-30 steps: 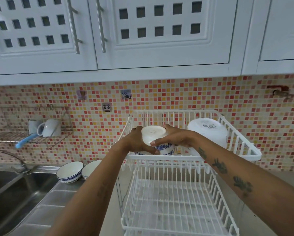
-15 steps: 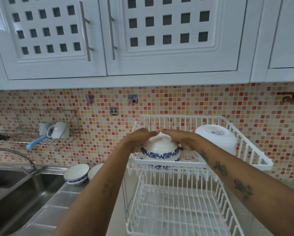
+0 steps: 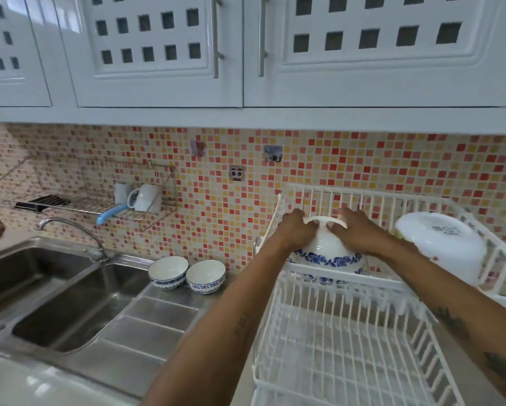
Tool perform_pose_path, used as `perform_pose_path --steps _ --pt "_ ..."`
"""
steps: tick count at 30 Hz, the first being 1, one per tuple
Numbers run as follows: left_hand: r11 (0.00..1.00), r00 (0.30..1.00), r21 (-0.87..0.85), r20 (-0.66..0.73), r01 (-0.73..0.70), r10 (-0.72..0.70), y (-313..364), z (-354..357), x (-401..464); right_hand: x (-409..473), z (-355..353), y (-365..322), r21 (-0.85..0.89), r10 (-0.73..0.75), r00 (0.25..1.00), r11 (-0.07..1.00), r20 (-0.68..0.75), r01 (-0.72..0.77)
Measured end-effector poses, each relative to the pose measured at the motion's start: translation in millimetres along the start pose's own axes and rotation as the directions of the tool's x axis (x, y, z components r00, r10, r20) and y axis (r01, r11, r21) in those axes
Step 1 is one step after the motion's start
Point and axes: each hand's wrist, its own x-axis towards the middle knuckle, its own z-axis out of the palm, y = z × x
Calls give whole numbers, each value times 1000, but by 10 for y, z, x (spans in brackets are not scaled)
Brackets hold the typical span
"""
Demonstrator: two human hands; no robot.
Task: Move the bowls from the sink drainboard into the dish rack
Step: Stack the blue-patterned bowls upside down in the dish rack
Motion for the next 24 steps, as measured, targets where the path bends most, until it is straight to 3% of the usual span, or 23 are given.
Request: perform_pose_path --steps 3,6,9,13,18,21,24 --pt "972 966 -175 -233 -155 113 43 -188 -118 -126 -53 -218 85 -64 985 993 -158 78" --pt "853 916 -434 -383 -290 116 -89 -446 -200 -200 -28 -566 239 -126 948 950 -292 200" --pt "710 922 -664 -383 -234 -55 -433 -770 -167 -247 111 -1045 352 -173 889 873 -423 337" --pt "634 902 -770 -324 -76 -285 -1154 -1201 18 -287 498 -1740 464 -220 818 732 -532 498" --pt "605 850 -792 -260 84 -458 -2053 -1543 191 -5 1265 -2274 621 -276 897 650 -344 438" --pt "582 816 -793 -211 179 -538 -2485 -1673 267 389 1823 -2362 691 -163 979 694 -124 203" --pt "550 793 -795 -154 254 -589 -2909 -1722 376 764 2349 -2243 721 14 999 691 48 -44"
